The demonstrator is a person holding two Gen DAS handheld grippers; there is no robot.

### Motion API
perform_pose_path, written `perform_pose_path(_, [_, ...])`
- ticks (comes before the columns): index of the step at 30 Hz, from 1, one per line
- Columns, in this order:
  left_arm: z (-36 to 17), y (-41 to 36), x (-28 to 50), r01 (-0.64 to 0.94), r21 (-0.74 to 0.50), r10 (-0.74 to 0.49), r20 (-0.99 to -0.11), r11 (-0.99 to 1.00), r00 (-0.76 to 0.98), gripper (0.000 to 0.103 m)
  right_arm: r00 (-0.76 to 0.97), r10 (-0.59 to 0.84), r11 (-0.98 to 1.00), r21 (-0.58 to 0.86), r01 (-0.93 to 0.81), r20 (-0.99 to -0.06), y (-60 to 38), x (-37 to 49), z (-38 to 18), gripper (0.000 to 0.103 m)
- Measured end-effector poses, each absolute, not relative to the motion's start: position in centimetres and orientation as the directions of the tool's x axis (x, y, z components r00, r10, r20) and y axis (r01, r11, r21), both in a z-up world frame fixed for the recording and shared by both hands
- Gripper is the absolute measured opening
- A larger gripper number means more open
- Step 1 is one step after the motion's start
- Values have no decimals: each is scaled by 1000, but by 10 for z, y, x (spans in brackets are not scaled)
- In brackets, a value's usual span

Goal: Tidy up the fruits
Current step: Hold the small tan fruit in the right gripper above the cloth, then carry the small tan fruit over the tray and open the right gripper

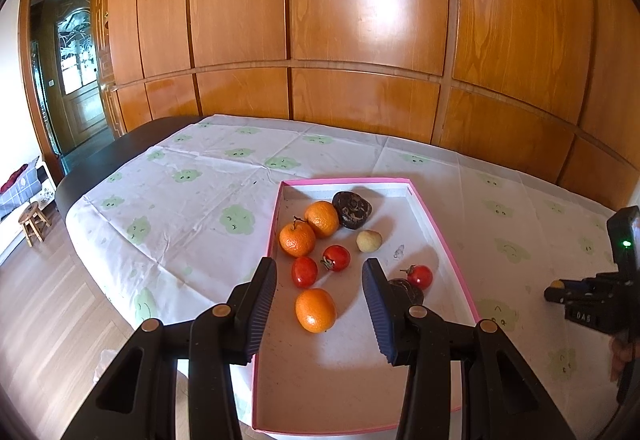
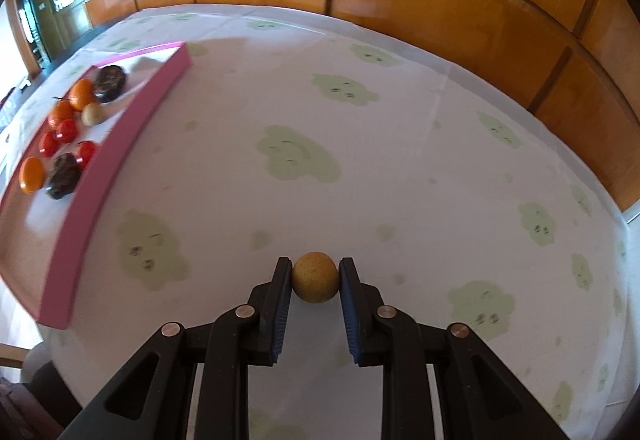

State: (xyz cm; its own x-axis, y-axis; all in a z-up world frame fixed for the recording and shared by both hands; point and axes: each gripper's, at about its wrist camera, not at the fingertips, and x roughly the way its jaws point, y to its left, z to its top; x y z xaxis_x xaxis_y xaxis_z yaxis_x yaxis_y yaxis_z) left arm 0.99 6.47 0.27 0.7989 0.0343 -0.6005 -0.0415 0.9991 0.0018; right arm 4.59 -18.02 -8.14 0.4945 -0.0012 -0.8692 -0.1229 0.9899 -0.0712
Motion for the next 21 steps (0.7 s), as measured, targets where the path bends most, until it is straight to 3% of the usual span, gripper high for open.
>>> perform_pose_path(11, [-2, 54, 7, -1, 32, 21, -605, 999, 796, 46, 508, 123, 985, 40, -170, -853, -142, 17, -77, 24])
perform_pose_path(21, [-3, 47, 5, 22, 40, 7, -605, 999, 797, 46, 576, 238, 962, 107, -252, -782, -110, 5, -41, 24])
